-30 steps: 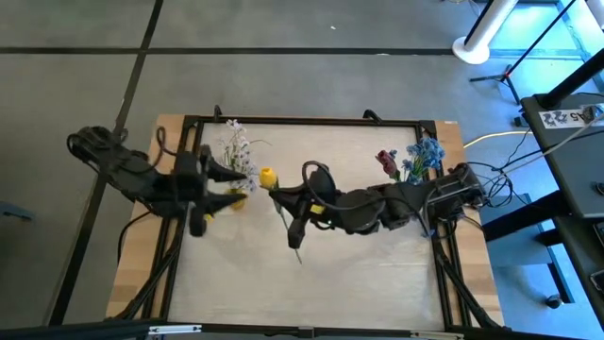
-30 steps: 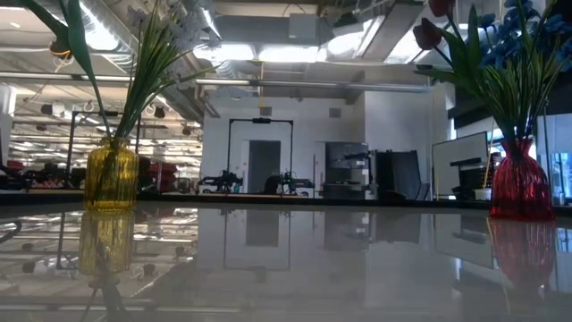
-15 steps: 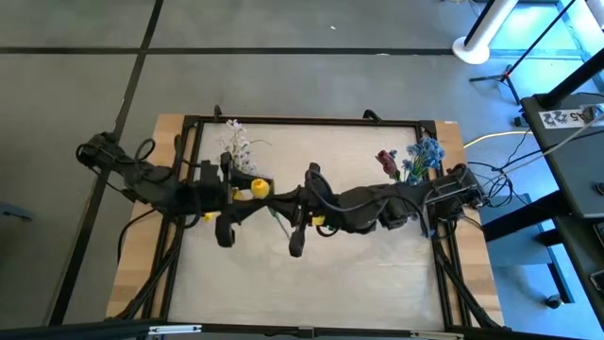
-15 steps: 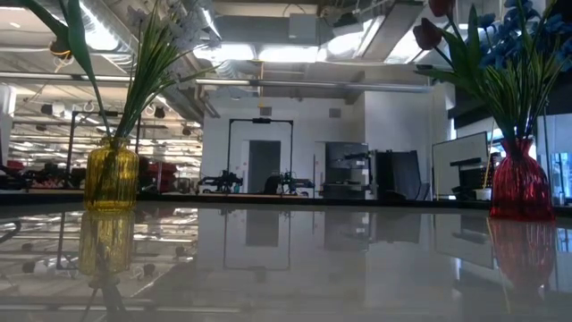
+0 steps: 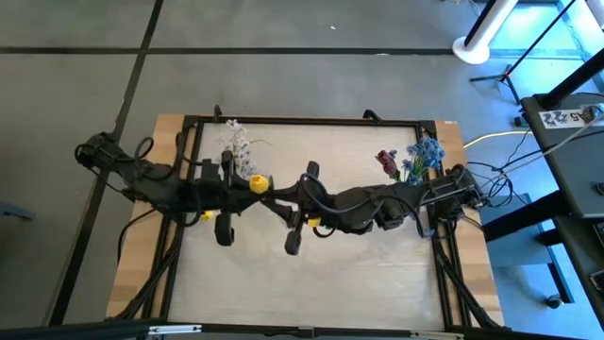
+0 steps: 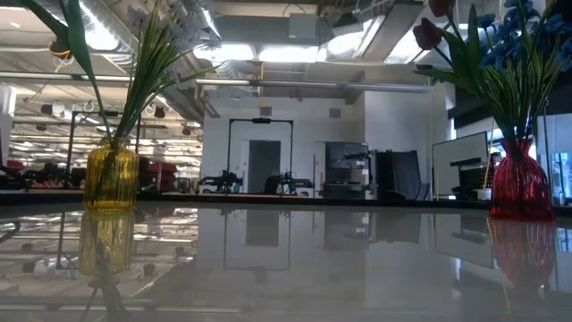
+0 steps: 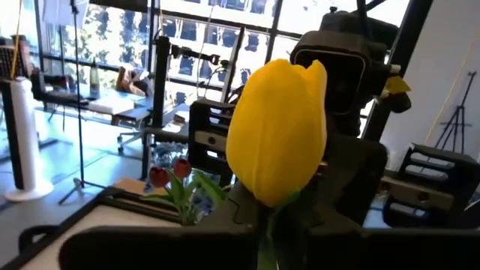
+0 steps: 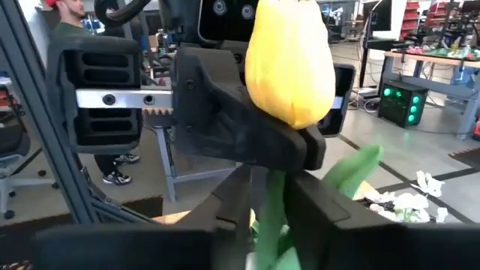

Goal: Sort flowers into vase by color
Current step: Put the yellow flower into the yellow vase

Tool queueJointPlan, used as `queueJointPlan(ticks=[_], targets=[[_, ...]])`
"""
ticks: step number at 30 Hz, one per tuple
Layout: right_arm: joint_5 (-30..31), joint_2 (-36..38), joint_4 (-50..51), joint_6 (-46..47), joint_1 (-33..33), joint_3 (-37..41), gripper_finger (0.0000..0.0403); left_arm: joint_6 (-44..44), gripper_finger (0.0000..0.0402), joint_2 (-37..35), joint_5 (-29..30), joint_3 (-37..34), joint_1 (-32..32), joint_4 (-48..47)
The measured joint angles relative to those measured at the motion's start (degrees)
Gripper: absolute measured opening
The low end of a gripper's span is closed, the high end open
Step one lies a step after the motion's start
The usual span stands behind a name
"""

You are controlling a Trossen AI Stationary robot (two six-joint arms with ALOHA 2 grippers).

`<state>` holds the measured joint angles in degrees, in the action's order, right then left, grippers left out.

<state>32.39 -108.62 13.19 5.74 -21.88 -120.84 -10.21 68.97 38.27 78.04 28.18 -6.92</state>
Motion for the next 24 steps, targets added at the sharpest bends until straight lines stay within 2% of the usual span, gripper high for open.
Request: queueJointPlan(ticks=[6, 10, 13, 17, 21, 24], targets=[[0.2, 0.4, -0.9, 0.0, -1.2, -0.1, 0.0191, 4.8, 0.0008, -4.1, 1.3, -0.2, -0.1, -2.2], [2.1, 1.5, -0.5, -0.2, -3.2, -0.1, 0.0267, 5.9, 0.0006, -9.0, 1.8, -0.1, 1.2, -9.3], [3.7, 2.4, -0.5, -0.6, -4.7, -0.1, 0.0308, 6.0, 0.0006, -12.8, 1.5, -0.2, 2.2, -14.1], [5.7, 3.4, -0.3, -1.3, -6.7, -0.1, 0.0334, 4.7, 0.0006, -18.6, 3.8, -0.1, 4.1, -23.1], [10.1, 3.5, 0.0, -1.9, -8.7, -0.1, 0.0333, 0.9, 0.0006, -22.7, 9.0, -0.1, 5.6, -33.5], [13.8, 3.5, 0.4, -2.0, -9.8, -0.1, 0.0327, 0.4, 0.0006, -24.9, 10.7, -0.1, 5.9, -38.2]])
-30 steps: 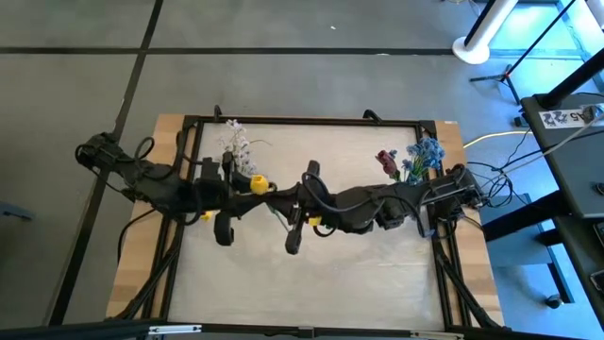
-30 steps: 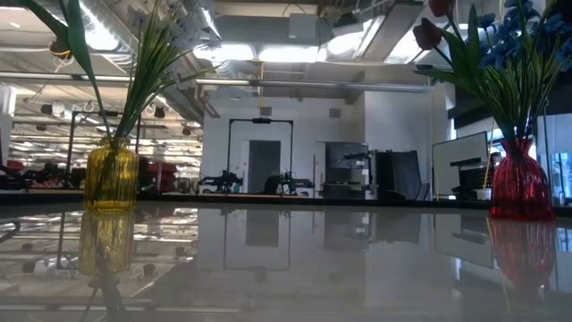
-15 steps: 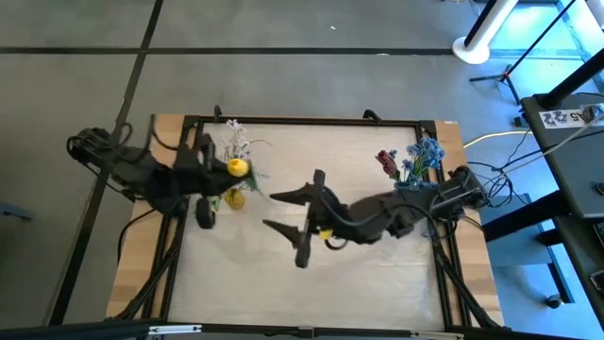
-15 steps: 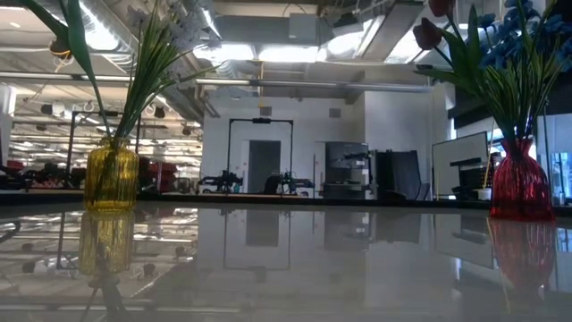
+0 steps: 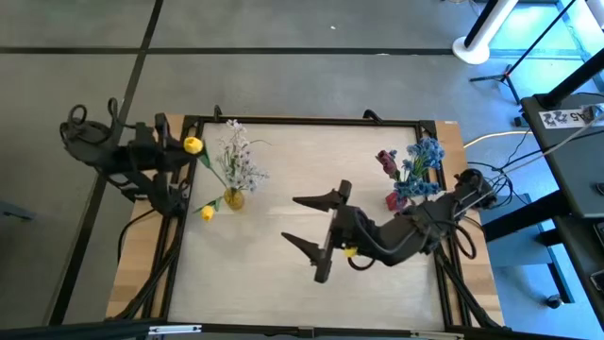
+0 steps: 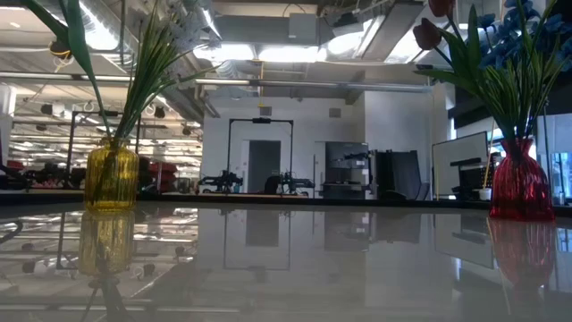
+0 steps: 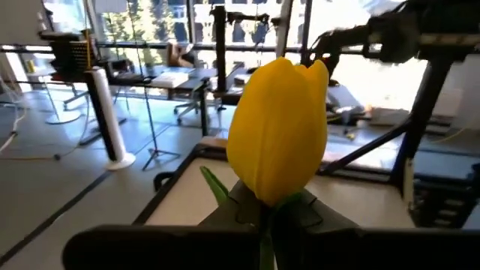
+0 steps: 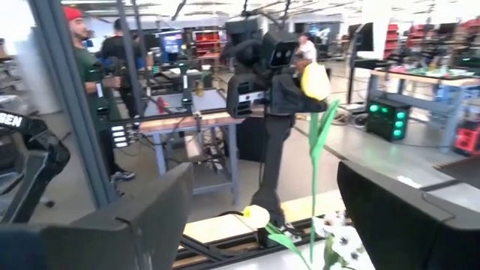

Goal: Sort flowers into vase by color
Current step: Put the yellow flower into the yellow vase

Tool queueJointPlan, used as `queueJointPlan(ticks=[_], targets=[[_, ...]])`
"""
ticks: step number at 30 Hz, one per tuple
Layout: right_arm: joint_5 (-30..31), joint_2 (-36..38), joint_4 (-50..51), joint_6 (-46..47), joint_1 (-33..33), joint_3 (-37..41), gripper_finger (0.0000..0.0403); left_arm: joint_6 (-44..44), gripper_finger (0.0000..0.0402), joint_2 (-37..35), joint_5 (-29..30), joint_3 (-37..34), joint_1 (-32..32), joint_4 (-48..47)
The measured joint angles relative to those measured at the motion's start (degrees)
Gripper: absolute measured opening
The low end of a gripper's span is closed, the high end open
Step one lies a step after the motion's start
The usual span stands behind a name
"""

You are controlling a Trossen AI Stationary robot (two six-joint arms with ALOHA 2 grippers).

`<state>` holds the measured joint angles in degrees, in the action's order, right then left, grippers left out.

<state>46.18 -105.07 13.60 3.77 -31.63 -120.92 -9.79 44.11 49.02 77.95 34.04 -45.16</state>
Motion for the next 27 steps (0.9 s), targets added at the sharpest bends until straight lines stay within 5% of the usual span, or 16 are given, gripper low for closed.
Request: queueJointPlan(ticks=[7, 15, 27], targets=[[6.2, 0.1, 0.0, 0.3, -0.2, 0.0, 0.032, -2.8, 0.0006, -1.5, 6.2, -0.6, 0.0, -7.1], [8.3, 0.1, 1.0, 0.0, 0.6, 0.0, 0.0319, -9.6, 0.0006, -3.1, 14.9, -11.4, 0.0, -7.7], [8.3, 0.1, 1.6, 0.0, 1.4, 0.0, 0.0319, -17.0, 0.0006, -4.1, 16.4, -18.6, 0.0, -3.5]])
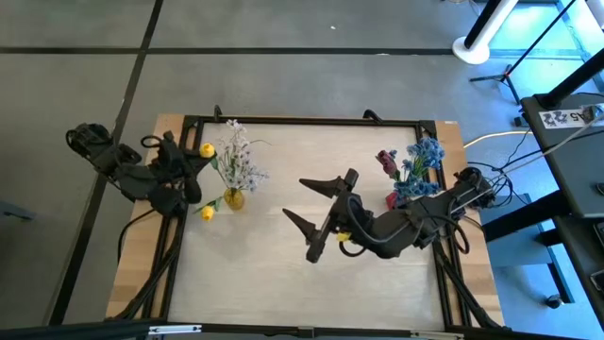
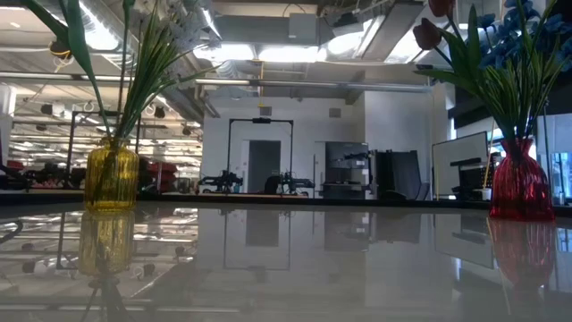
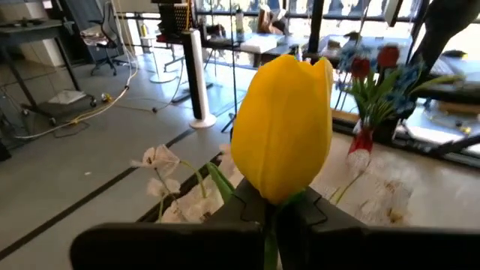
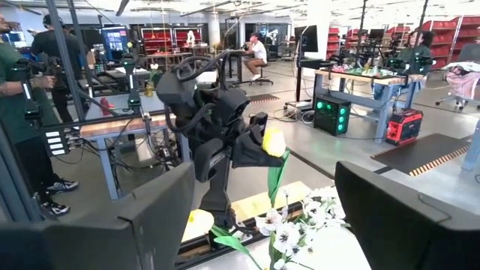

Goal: Sort flowers into vase by color
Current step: Put the yellow flower into the yellow vase

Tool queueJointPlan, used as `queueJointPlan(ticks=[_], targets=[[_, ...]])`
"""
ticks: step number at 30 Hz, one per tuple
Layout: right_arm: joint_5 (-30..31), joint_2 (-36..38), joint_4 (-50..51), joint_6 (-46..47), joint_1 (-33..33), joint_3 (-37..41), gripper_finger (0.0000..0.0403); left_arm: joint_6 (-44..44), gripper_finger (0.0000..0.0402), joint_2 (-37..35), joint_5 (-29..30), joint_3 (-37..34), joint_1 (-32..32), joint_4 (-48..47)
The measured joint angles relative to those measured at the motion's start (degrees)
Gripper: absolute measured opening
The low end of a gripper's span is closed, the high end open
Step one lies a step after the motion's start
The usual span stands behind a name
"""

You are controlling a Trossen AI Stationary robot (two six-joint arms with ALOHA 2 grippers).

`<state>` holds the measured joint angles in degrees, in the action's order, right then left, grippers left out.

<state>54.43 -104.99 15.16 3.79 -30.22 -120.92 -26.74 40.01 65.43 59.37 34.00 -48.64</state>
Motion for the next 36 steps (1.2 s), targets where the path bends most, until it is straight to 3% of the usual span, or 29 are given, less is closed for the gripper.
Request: queueJointPlan(ticks=[7, 17, 27, 36], targets=[[0.0, 0.0, 0.0, 0.3, -0.1, 0.0, 0.0319, 5.5, 0.0005, -0.1, 0.1, 0.7, -0.1, 5.3], [0.0, 0.0, 0.0, 1.6, -1.9, 0.0, 0.0319, -5.8, 0.0005, 0.9, -1.7, 0.7, -1.2, -4.9], [0.0, 0.0, 0.5, 2.0, -2.4, 0.0, 0.0319, -9.5, 0.0023, 2.0, -3.9, -1.6, -1.2, -4.8], [-1.1, 0.0, 1.4, 2.6, -2.4, 0.0, 0.0319, -18.2, 0.0072, 2.0, -15.6, -5.9, -6.8, -5.9]])
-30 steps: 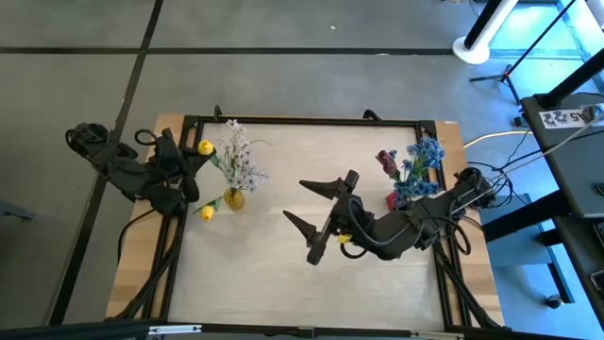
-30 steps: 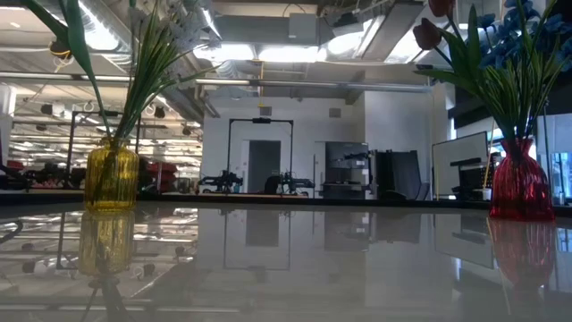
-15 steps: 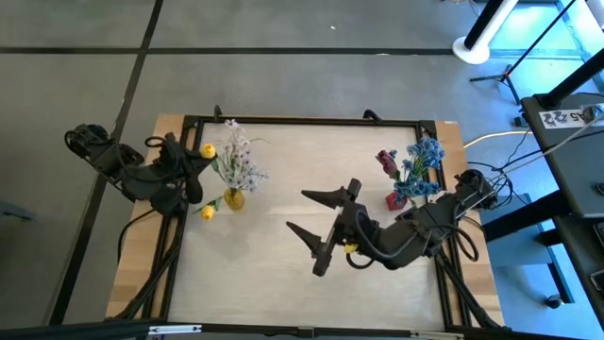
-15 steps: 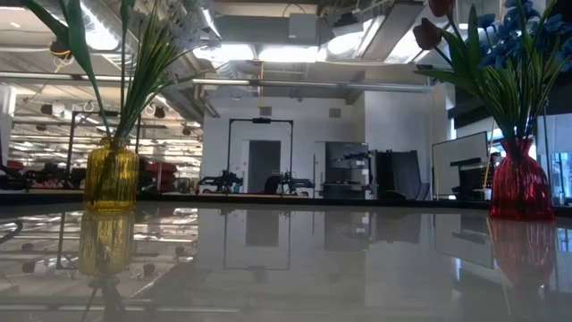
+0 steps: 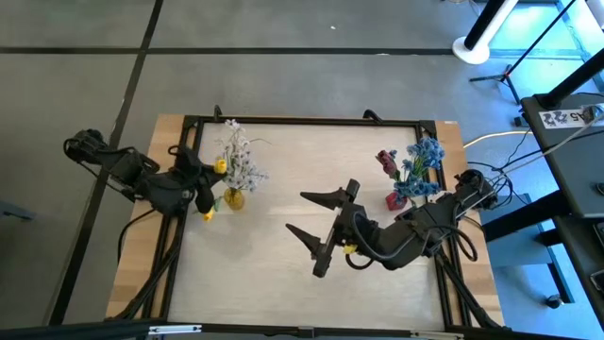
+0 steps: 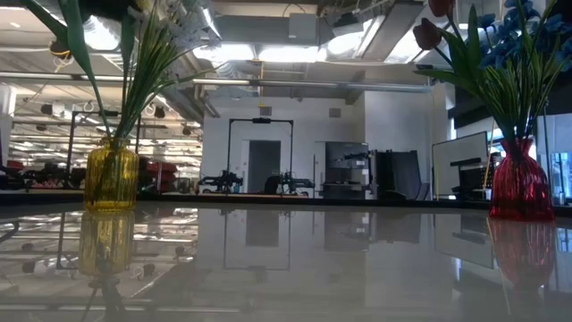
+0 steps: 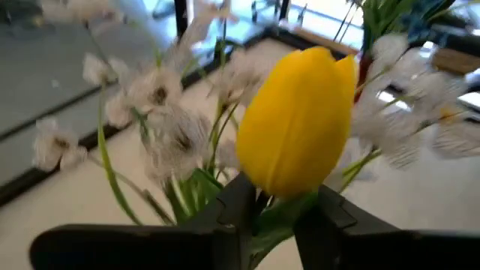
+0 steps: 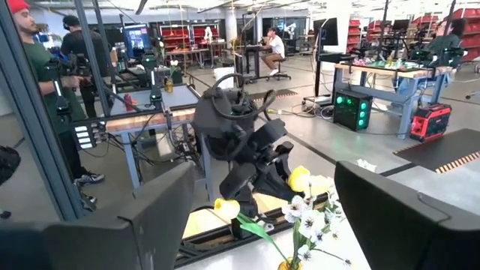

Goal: Sort flowers into vase by color
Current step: Put the yellow flower into the yellow vase, then return to Home Position

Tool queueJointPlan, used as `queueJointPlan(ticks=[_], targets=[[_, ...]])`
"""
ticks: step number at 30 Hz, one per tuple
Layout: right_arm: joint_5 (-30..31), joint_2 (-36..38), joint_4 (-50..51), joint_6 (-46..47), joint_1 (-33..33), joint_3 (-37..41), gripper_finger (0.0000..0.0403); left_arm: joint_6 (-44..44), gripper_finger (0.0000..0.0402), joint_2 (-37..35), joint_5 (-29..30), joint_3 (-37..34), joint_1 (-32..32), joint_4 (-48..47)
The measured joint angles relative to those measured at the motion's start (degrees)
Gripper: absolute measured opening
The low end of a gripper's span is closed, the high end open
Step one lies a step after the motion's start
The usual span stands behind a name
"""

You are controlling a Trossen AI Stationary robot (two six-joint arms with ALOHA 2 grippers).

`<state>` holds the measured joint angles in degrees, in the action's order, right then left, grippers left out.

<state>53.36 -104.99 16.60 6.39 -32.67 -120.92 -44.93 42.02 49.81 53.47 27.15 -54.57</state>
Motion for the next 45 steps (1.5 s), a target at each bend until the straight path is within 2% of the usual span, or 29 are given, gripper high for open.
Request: queueJointPlan(ticks=[4, 8, 16, 20, 25, 31, 33, 36, 40, 45], targets=[[-0.4, 0.0, 1.5, 1.5, 0.0, 0.0, 0.0319, -0.2, 0.0101, -0.3, -8.0, 0.4, -5.2, -1.7], [-0.6, 0.0, 7.1, 6.2, -0.1, 0.0, 0.0319, -1.2, 0.0127, -0.4, -15.6, 3.3, -9.9, -6.8], [-2.0, 0.8, 14.6, 12.9, -0.4, 0.0, 0.0319, -1.2, 0.0165, -0.4, -29.1, 6.8, -15.8, -15.1], [-3.0, 1.7, 16.3, 12.7, -0.4, 0.0, 0.0319, 1.1, 0.0172, -0.3, -29.1, 8.2, -16.5, -19.0], [-7.8, 3.7, 18.7, 12.5, -0.3, 0.0, 0.0319, 3.4, 0.0173, 0.5, -27.5, 13.4, -16.5, -19.3], [-13.8, 6.6, 27.0, 12.5, -0.3, 0.0, 0.0319, 0.6, 0.0173, 4.3, -33.4, 21.4, -16.5, -34.2], [-15.2, 7.8, 30.0, 12.8, -0.3, 0.0, 0.0319, 0.0, 0.0173, 4.6, -34.9, 23.9, -16.5, -35.4], [-14.6, 9.1, 34.4, 12.8, -0.3, 0.0, 0.0319, -0.2, 0.0173, 4.1, -35.4, 27.2, -16.5, -34.2], [-10.8, 9.4, 39.4, 12.8, 1.5, 0.0, 0.0319, -3.1, 0.0173, 3.8, -33.1, 31.8, -16.5, -33.8], [-10.8, 9.4, 36.9, 10.3, 4.4, 1.8, 0.0319, -5.1, 0.0173, 3.7, -32.1, 35.1, -16.5, -32.3]])
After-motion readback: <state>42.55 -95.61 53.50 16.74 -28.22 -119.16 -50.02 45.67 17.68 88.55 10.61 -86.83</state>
